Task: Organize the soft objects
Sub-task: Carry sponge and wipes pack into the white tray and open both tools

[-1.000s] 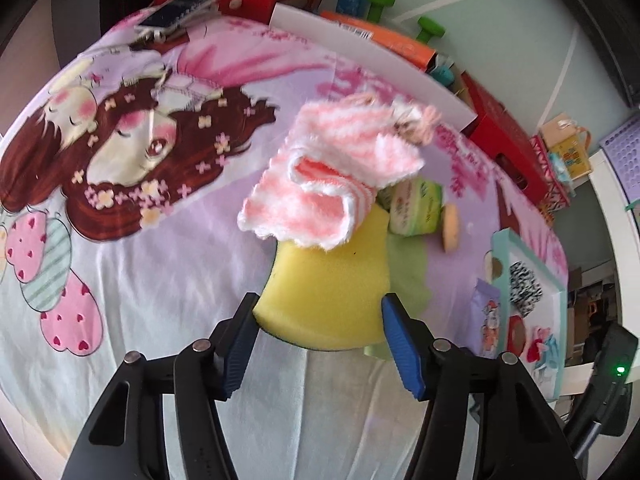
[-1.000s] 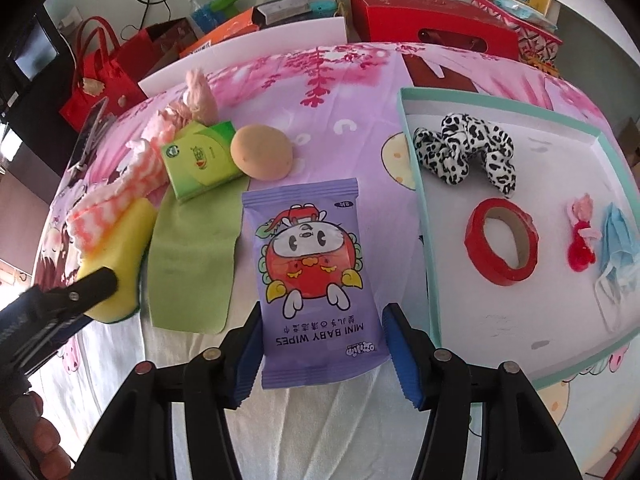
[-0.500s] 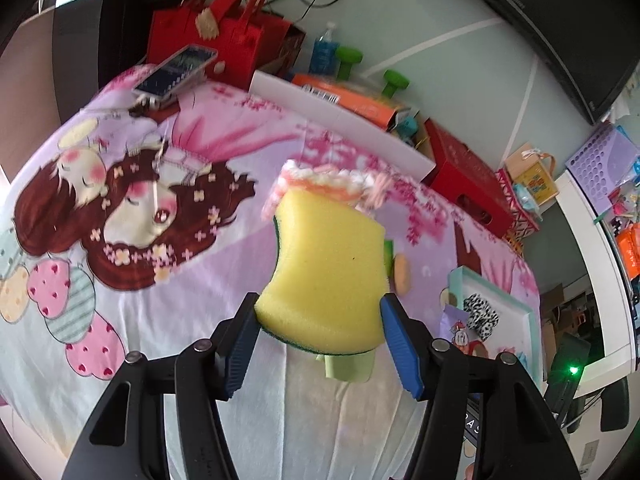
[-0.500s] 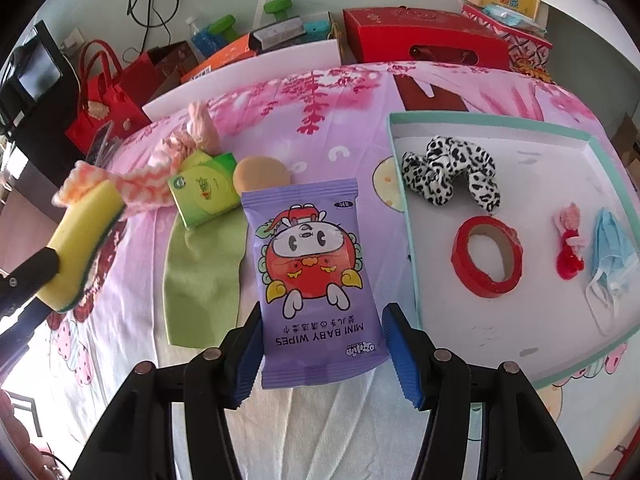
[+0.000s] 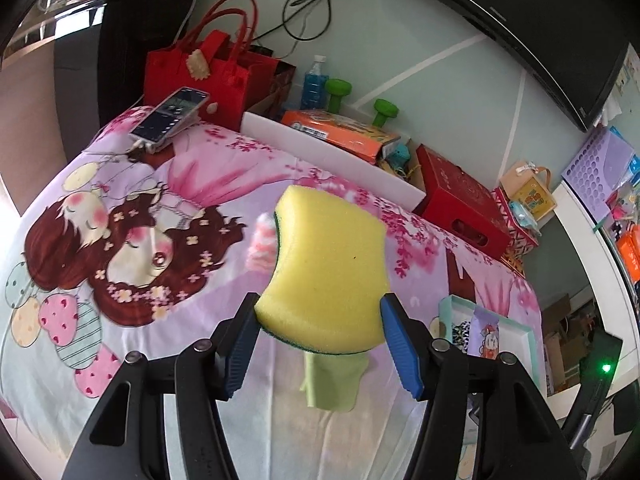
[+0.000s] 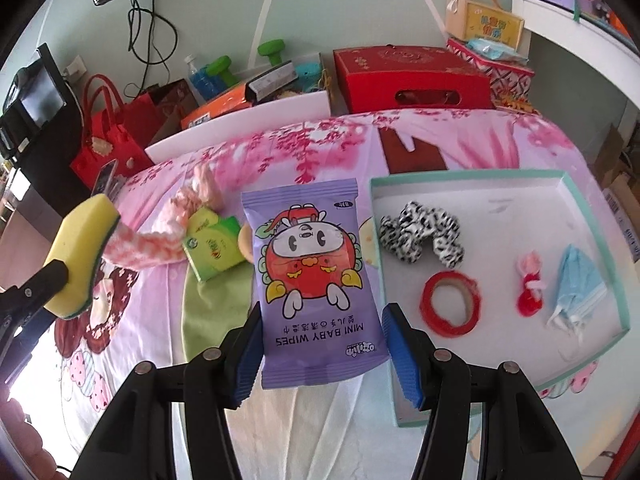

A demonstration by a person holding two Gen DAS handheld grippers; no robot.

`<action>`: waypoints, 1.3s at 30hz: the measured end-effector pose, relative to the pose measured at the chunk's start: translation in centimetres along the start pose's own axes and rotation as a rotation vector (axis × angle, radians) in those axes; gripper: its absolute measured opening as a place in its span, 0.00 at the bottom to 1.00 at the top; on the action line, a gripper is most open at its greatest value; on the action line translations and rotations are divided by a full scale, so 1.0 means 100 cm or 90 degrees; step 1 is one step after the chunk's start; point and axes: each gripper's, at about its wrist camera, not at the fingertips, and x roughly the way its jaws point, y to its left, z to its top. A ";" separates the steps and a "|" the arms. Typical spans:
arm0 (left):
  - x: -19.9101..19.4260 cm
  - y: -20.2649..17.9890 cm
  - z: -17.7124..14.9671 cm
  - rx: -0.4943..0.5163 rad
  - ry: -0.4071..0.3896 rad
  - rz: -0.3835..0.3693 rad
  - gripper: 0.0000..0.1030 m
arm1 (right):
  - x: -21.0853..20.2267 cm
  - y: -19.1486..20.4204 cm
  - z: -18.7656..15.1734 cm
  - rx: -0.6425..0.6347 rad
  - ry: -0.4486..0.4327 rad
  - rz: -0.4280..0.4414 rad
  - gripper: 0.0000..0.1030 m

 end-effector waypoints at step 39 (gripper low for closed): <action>0.100 -0.214 -0.072 0.300 0.142 -0.167 0.61 | -0.016 -0.177 0.026 0.254 -0.049 -0.210 0.59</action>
